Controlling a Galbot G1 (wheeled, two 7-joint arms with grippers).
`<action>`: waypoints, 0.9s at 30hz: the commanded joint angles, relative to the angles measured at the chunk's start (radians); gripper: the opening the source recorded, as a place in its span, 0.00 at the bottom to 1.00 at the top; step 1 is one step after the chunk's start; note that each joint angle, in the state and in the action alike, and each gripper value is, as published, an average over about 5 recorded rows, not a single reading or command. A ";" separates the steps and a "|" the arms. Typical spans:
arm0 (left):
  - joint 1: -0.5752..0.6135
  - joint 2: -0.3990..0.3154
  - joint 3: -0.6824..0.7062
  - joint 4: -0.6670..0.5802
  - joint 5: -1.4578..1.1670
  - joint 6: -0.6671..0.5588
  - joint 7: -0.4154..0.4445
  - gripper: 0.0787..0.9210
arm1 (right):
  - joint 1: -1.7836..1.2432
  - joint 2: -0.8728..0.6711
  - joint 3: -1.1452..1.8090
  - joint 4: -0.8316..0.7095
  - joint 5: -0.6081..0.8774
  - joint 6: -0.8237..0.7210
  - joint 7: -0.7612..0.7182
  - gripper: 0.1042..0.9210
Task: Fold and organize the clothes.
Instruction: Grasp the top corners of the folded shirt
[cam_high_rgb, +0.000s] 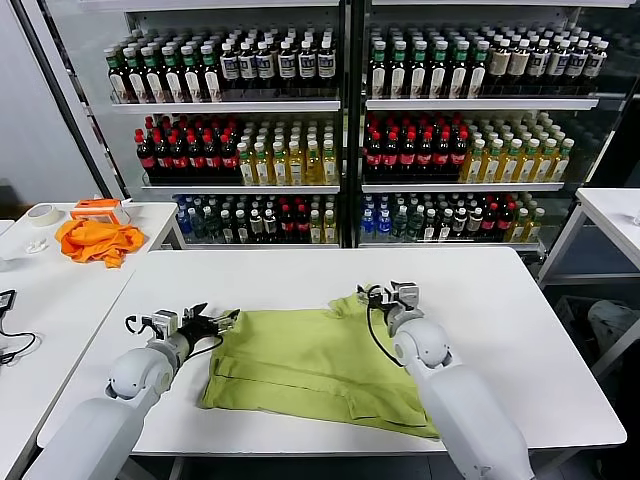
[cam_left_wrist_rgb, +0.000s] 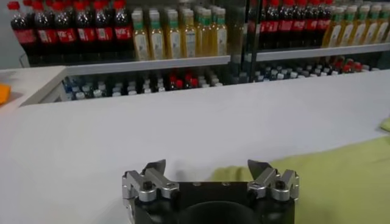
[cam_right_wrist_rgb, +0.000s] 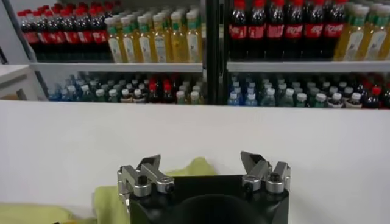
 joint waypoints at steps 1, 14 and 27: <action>-0.023 0.000 0.015 0.036 -0.005 -0.003 0.010 0.88 | 0.039 0.044 -0.016 -0.080 -0.009 0.009 0.000 0.88; 0.013 -0.001 0.018 -0.003 -0.013 -0.008 0.013 0.74 | 0.035 0.059 -0.015 -0.115 -0.035 0.014 0.032 0.61; 0.009 -0.014 0.010 0.010 -0.033 -0.027 0.034 0.29 | 0.028 0.057 -0.011 -0.093 -0.035 0.028 0.023 0.15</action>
